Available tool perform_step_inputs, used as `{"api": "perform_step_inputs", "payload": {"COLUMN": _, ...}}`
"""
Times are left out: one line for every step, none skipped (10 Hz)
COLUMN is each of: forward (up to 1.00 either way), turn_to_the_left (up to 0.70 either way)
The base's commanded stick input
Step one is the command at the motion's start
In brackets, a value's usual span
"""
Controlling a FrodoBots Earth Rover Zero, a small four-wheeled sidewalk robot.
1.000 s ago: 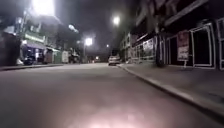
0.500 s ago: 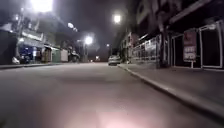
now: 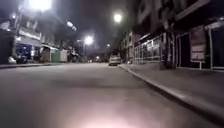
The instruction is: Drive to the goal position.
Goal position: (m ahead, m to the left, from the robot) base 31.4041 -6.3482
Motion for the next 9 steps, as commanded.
{"api": "perform_step_inputs", "payload": {"forward": 1.0, "turn_to_the_left": 0.0}}
{"api": "perform_step_inputs", "payload": {"forward": 1.0, "turn_to_the_left": 0.0}}
{"api": "perform_step_inputs", "payload": {"forward": 1.0, "turn_to_the_left": 0.0}}
{"api": "perform_step_inputs", "payload": {"forward": 1.0, "turn_to_the_left": 0.0}}
{"api": "perform_step_inputs", "payload": {"forward": 1.0, "turn_to_the_left": 0.0}}
{"api": "perform_step_inputs", "payload": {"forward": 1.0, "turn_to_the_left": 0.0}}
{"api": "perform_step_inputs", "payload": {"forward": 1.0, "turn_to_the_left": 0.0}}
{"api": "perform_step_inputs", "payload": {"forward": 1.0, "turn_to_the_left": 0.0}}
{"api": "perform_step_inputs", "payload": {"forward": 1.0, "turn_to_the_left": 0.0}}
